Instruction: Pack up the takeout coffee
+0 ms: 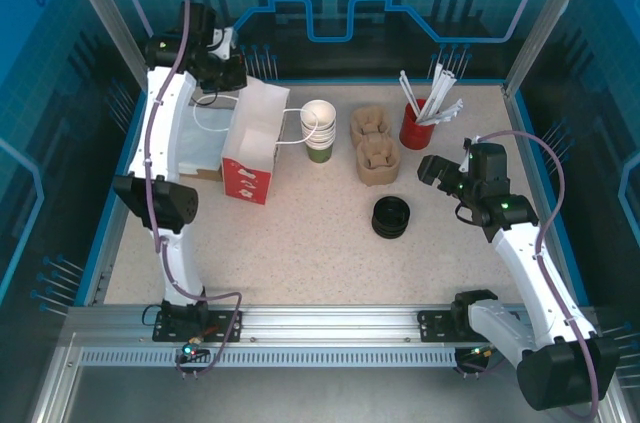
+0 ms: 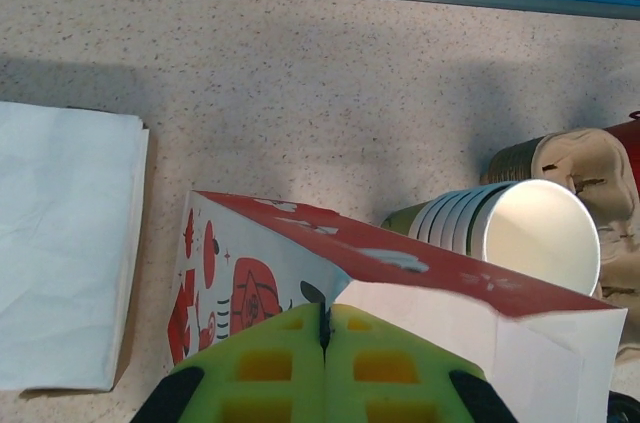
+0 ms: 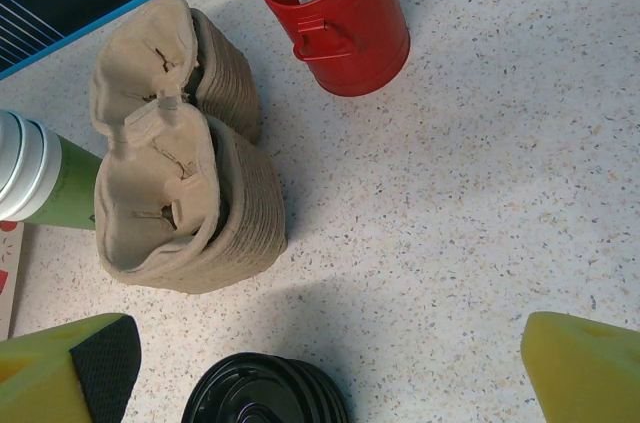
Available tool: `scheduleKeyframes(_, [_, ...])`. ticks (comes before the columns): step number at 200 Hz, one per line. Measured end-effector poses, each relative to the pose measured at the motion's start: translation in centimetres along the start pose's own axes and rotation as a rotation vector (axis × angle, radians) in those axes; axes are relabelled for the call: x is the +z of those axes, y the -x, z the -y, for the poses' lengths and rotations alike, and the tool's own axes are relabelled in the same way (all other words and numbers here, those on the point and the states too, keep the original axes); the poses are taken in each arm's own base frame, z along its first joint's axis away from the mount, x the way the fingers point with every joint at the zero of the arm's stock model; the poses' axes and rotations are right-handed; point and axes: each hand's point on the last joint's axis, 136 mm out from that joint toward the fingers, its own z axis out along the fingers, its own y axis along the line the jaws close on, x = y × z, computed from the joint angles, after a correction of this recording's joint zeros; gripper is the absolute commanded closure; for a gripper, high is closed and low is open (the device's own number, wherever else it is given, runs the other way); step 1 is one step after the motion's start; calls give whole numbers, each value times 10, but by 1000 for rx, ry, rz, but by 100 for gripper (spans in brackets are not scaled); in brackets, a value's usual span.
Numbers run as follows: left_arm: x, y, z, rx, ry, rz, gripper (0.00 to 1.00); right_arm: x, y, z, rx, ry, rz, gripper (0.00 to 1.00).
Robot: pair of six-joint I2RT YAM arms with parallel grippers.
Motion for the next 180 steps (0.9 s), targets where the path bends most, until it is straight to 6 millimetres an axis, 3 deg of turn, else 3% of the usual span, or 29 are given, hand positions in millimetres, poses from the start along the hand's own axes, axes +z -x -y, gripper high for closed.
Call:
scheduleKeyframes(47, [14, 9, -8, -14, -15, 11, 100, 0, 0, -1, 1, 3, -1, 0])
scheduleKeyframes(89, [20, 29, -21, -31, -22, 69, 100, -1, 0, -1, 2, 5, 0, 0])
scheduleKeyframes(146, [16, 48, -23, -49, -55, 128, 60, -2, -3, -2, 1, 10, -7, 0])
scheduleKeyframes(180, [12, 50, -20, -53, -65, 139, 43, -4, -5, -1, 1, 7, -13, 0])
